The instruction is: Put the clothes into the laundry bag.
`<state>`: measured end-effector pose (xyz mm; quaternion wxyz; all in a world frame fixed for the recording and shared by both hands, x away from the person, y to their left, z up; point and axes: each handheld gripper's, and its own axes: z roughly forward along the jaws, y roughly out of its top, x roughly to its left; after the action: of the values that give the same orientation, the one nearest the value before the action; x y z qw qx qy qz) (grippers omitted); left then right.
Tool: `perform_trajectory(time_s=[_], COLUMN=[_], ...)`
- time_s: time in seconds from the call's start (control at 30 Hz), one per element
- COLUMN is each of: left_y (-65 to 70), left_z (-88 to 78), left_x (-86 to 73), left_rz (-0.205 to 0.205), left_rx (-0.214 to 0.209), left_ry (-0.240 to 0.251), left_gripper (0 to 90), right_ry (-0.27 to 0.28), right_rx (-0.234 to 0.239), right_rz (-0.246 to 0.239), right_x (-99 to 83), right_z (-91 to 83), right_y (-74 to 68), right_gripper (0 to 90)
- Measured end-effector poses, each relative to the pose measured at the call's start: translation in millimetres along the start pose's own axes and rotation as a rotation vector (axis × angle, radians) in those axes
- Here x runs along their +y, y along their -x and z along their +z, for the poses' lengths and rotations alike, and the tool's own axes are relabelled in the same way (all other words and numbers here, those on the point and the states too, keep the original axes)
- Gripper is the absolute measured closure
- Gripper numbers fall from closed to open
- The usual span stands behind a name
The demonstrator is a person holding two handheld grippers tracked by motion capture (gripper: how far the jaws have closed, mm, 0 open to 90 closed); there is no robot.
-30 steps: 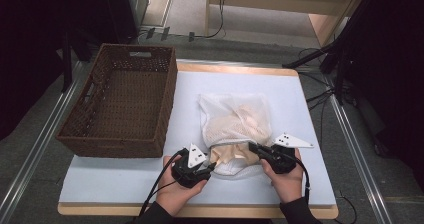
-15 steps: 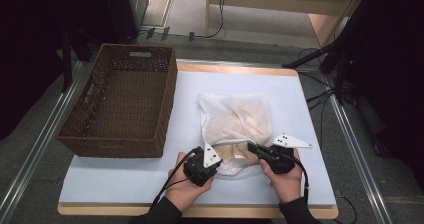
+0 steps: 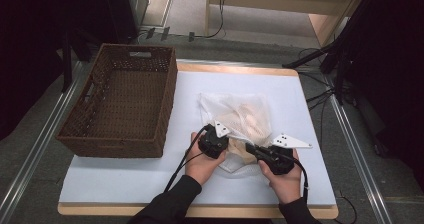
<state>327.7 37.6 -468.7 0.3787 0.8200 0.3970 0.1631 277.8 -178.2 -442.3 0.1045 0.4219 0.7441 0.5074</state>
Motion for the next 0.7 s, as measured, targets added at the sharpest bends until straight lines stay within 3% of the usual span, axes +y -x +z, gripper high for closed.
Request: perform_trajectory(time_s=[0.1, 0.27, 0.37, 0.47, 0.53, 0.63, 0.7], left_y=[-2.0, -0.9, -1.3, 3.9, 10.4, 18.8, 22.4], left_z=[-15.5, -40.6, -43.9, -34.6, -28.6, -20.6, -16.6], left_x=[0.1, -8.5, -16.3, -22.2, -22.4, -16.6, -12.4], left_rz=[-0.005, 0.045, 0.056, 0.080, 0.103, 0.103, 0.104], left_rx=[-0.074, -0.086, -0.102, -0.110, -0.075, 0.006, 0.063], left_ry=[0.012, 0.012, -0.038, -0.121, -0.129, -0.144, -0.149], left_gripper=[85.2, 78.3, 73.3, 59.7, 48.2, 43.8, 46.7], right_ry=[-0.019, -0.021, -0.022, -0.020, -0.022, -0.024, -0.023], right_rx=[-0.013, -0.019, -0.022, -0.022, -0.022, -0.023, -0.021], right_rz=[-0.004, 0.000, 0.000, -0.002, -0.003, -0.011, -0.006], right_x=[-3.3, -3.1, -2.9, -2.8, -2.8, -3.0, -3.1], right_z=[3.3, 4.2, 4.5, 5.2, 6.2, 6.9, 6.8], right_y=[2.7, 4.1, 3.4, 2.9, 2.1, 1.0, 1.0], right_gripper=[88.3, 88.3, 88.3, 88.3, 88.3, 88.3, 88.3])
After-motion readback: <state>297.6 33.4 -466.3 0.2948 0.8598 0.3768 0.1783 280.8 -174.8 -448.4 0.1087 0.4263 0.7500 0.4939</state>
